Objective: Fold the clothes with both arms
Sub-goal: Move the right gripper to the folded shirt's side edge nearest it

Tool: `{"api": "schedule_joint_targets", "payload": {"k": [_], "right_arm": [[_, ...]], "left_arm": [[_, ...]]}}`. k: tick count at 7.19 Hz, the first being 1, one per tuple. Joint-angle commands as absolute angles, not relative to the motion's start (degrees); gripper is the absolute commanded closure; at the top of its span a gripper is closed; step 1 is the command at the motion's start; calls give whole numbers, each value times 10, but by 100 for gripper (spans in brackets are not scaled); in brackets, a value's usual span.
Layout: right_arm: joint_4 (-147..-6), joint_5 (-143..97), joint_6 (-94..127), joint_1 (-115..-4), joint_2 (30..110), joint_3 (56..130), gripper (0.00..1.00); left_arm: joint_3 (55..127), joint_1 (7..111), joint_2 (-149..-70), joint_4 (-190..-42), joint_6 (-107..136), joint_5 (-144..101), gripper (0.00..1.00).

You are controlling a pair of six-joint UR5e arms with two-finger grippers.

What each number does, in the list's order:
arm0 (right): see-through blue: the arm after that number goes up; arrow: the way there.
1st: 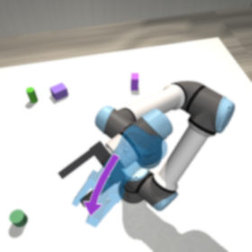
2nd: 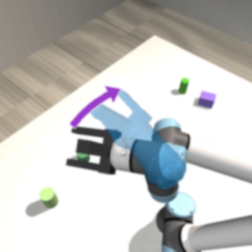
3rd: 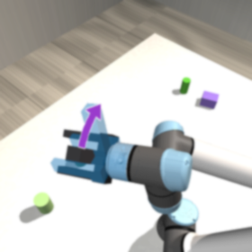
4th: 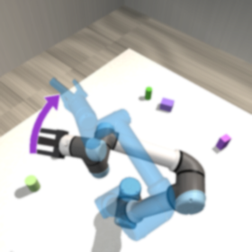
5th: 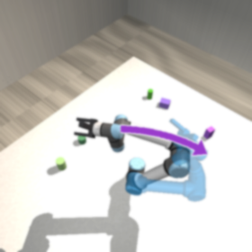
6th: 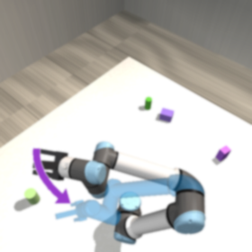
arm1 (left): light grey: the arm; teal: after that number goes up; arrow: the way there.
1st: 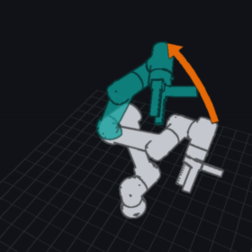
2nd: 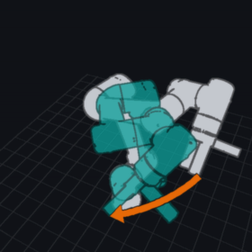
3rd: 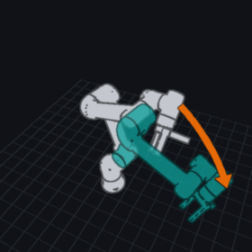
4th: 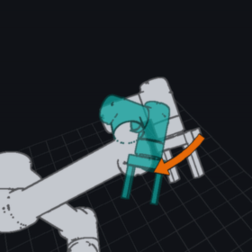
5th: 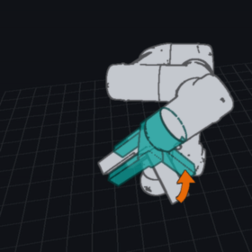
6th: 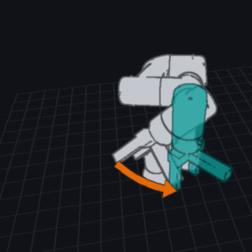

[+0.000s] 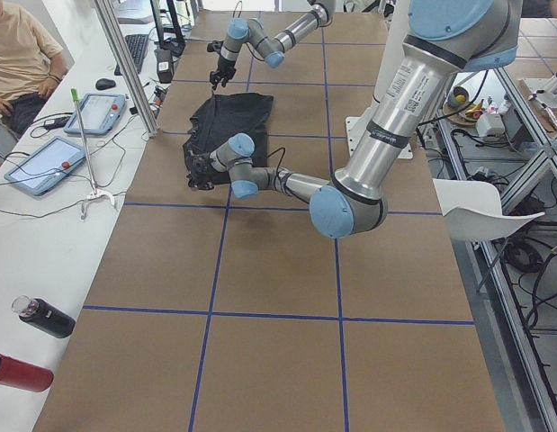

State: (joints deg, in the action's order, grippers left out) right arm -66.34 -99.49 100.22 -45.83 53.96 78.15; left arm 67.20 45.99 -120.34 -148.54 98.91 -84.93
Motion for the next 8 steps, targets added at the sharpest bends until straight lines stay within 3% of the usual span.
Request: {"api": "schedule_joint_targets", "payload": {"k": [1, 4, 8], "right_arm": [[-673, -991, 1032, -419, 661, 944, 36], [-675, -936, 1127, -347, 701, 990, 34], [-675, -905, 1168, -294, 716, 993, 34]], "left_arm": [[673, 460, -1202, -1487, 991, -849, 52], [677, 461, -1199, -1487, 988, -848, 51], [677, 461, -1199, -1487, 989, -848, 50]]}}
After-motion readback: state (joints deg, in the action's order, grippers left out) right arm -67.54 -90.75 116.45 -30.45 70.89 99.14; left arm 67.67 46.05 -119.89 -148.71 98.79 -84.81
